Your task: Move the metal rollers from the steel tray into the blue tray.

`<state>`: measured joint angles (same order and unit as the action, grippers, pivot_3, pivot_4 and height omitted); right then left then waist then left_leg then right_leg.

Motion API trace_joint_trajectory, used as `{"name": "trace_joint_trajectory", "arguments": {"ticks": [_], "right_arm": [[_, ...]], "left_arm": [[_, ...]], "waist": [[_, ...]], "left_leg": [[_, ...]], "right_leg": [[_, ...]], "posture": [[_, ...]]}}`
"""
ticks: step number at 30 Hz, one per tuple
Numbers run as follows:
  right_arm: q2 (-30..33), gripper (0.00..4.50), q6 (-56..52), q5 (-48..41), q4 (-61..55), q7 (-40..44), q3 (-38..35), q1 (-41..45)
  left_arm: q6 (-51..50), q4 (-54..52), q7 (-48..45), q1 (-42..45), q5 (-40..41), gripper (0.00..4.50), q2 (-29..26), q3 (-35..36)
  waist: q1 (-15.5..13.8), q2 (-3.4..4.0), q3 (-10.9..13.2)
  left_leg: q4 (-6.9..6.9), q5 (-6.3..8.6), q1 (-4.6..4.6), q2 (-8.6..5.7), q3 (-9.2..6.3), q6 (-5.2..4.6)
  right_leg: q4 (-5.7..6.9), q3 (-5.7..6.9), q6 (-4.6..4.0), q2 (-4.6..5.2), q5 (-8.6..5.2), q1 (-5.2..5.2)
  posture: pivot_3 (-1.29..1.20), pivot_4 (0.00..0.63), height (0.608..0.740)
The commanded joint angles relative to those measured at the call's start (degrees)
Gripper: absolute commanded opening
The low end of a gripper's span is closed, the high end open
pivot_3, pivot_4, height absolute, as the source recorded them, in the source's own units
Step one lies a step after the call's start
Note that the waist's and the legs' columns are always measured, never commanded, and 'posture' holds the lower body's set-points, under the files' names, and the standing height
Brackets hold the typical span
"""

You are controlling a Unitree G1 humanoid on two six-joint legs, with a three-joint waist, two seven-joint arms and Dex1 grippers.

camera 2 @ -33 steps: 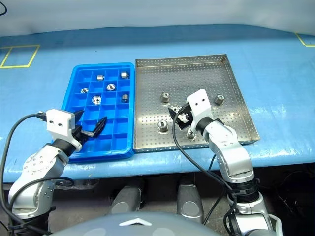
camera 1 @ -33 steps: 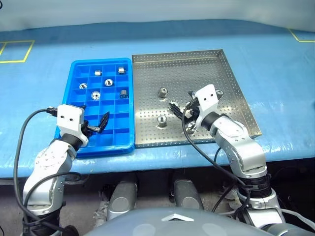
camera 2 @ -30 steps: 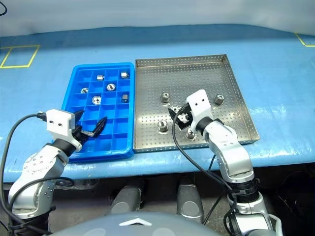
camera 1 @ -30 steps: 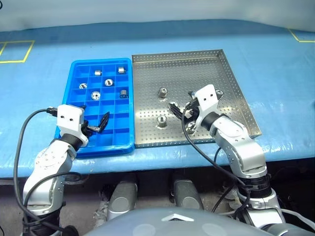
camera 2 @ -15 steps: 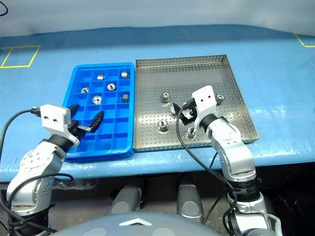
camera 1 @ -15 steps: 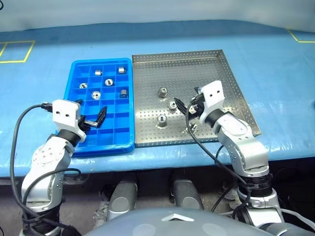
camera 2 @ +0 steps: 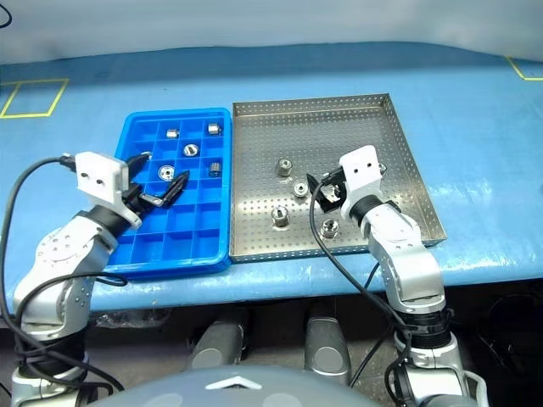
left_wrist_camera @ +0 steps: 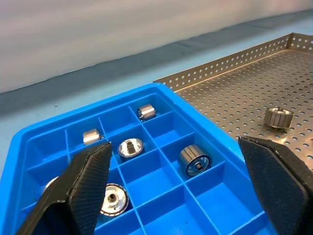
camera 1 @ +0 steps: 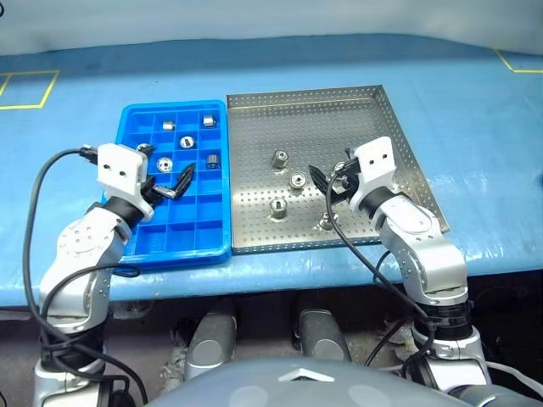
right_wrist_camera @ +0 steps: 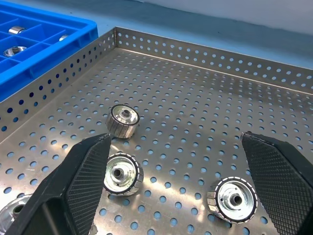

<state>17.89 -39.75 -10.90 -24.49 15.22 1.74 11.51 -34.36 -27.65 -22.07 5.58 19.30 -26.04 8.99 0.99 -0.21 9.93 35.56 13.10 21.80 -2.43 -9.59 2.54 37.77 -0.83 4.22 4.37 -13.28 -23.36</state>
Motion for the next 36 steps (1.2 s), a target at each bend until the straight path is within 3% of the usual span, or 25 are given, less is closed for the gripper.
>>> {"name": "trace_joint_trajectory", "arguments": {"ticks": [1,6,12,20,29,32,36], "right_arm": [[-0.14,4.49,-0.62,-0.11,-3.25,-0.39,-0.27,-0.26],[0.21,4.49,-1.66,0.10,-4.20,-0.37,0.02,-1.09],[0.89,4.49,-2.19,1.16,-5.44,-0.42,0.85,-2.94],[0.61,4.49,-2.48,0.96,-7.09,-0.67,0.57,-4.92],[-1.37,4.49,-2.29,1.27,-7.42,-1.52,1.51,-5.72],[-1.62,4.50,-2.10,1.37,-7.25,-1.76,1.47,-5.67],[-1.76,4.50,-1.98,1.42,-7.00,-1.80,1.33,-5.24]], "left_arm": [[-1.24,2.18,-3.35,5.49,1.87,4.49,-0.27,-3.24],[-5.08,8.66,-10.61,15.81,3.16,4.49,-0.49,-11.36],[-7.09,18.06,-18.31,25.20,-1.22,4.49,-2.19,-22.91],[-4.14,25.30,-30.36,30.78,-6.92,4.49,-4.90,-34.77],[0.32,33.39,-33.07,33.51,-13.72,4.49,-2.12,-39.48],[1.25,34.57,-33.13,33.36,-14.48,3.96,-0.72,-39.18],[1.71,34.11,-33.38,32.53,-14.36,2.65,0.33,-38.01]], "waist": [[0.11,-0.02,0.01],[0.38,-0.05,0.02],[1.78,-0.05,0.02],[2.70,-0.05,0.03],[2.89,-0.06,0.03],[2.92,-0.06,0.03],[2.99,-0.06,0.03]], "left_leg": [[0.00,0.00,0.00,0.00,0.00,0.00],[0.15,0.01,0.06,-0.02,0.01,-0.02],[0.15,0.05,0.06,-0.02,0.08,-0.09],[0.18,0.08,0.06,-0.02,0.15,-0.14],[0.24,0.09,0.06,-0.02,0.19,-0.17],[0.29,0.10,0.08,-0.02,0.19,-0.18],[0.30,0.10,0.08,-0.01,0.21,-0.19]], "right_leg": [[0.00,0.00,0.00,0.00,0.00,0.00],[-0.01,-0.01,0.10,-0.02,0.06,0.02],[0.01,-0.08,0.11,-0.03,0.06,-0.03],[0.01,-0.15,0.11,-0.03,0.06,-0.04],[0.02,-0.20,0.14,-0.04,0.07,-0.05],[0.03,-0.20,0.17,-0.04,0.09,-0.04],[0.04,-0.22,0.18,-0.04,0.09,-0.05]], "posture": [[-0.01,0.150,0.740],[-0.01,0.150,0.740],[-0.03,0.150,0.740],[-0.07,0.150,0.740],[-0.08,0.150,0.740],[-0.09,0.150,0.740],[-0.09,0.150,0.740]]}}
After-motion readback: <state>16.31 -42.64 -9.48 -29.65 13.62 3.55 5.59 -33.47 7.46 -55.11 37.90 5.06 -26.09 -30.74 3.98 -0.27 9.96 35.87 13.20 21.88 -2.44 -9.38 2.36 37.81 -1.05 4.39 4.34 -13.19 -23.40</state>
